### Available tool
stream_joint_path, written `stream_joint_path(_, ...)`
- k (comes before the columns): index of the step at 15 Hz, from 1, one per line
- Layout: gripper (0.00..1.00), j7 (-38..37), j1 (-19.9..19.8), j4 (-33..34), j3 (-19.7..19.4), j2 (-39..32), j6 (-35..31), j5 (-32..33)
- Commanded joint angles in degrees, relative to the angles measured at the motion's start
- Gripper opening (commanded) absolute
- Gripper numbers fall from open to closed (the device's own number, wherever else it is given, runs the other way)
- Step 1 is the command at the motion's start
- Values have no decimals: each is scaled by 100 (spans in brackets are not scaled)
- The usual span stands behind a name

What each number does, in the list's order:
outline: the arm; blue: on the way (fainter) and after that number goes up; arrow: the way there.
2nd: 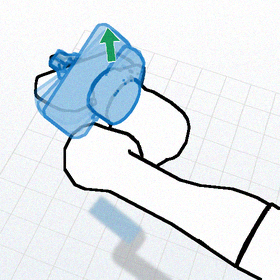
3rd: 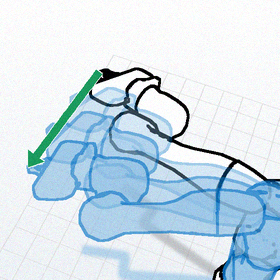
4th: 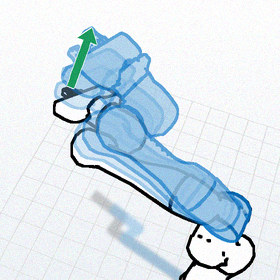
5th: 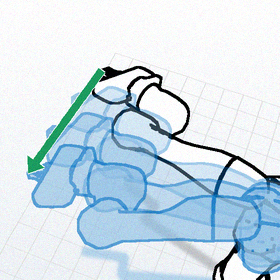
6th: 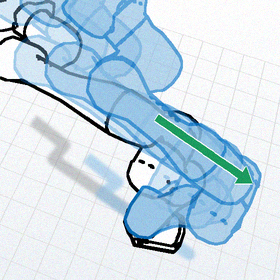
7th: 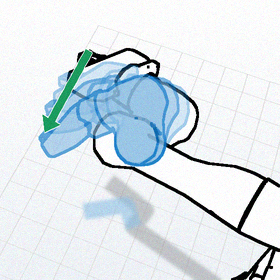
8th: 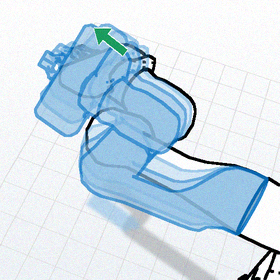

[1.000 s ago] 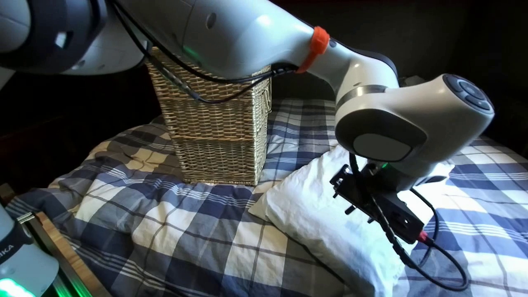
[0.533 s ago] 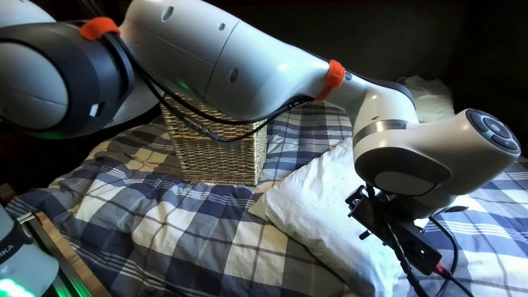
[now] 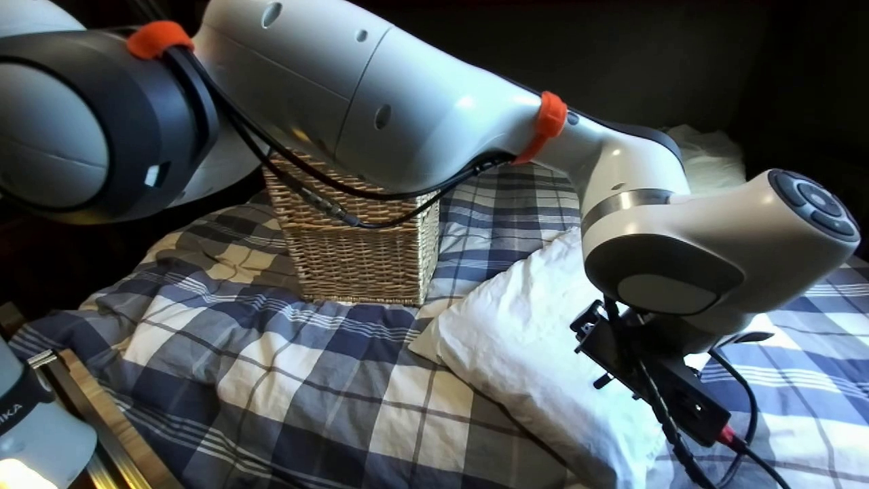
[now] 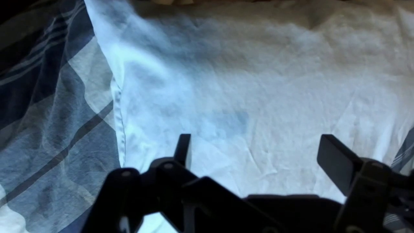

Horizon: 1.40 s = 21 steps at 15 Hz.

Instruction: Put the pillow in the laundry basket

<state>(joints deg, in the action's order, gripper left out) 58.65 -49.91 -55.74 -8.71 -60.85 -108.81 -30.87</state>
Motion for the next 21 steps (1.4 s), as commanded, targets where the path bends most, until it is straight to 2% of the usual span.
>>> stream_joint_path(1, 100, -50, -9, 434, -5, -345, 25, 52)
stream_joint_path(2, 100, -60, -16, 582, -14, -465, 40, 78)
stream_joint_path(3, 100, -199, -232, 775, 371, -586, 6, 473)
stream_joint_path(14, 100, -378, -464, 2408, 1014, -2094, -644, 1228)
stream_joint_path(18, 100, -330, -540, 2862, 1310, -2558, -350, 1213)
stream_joint_path(21, 100, -364, -541, 3127, 1467, -2784, 165, 1230)
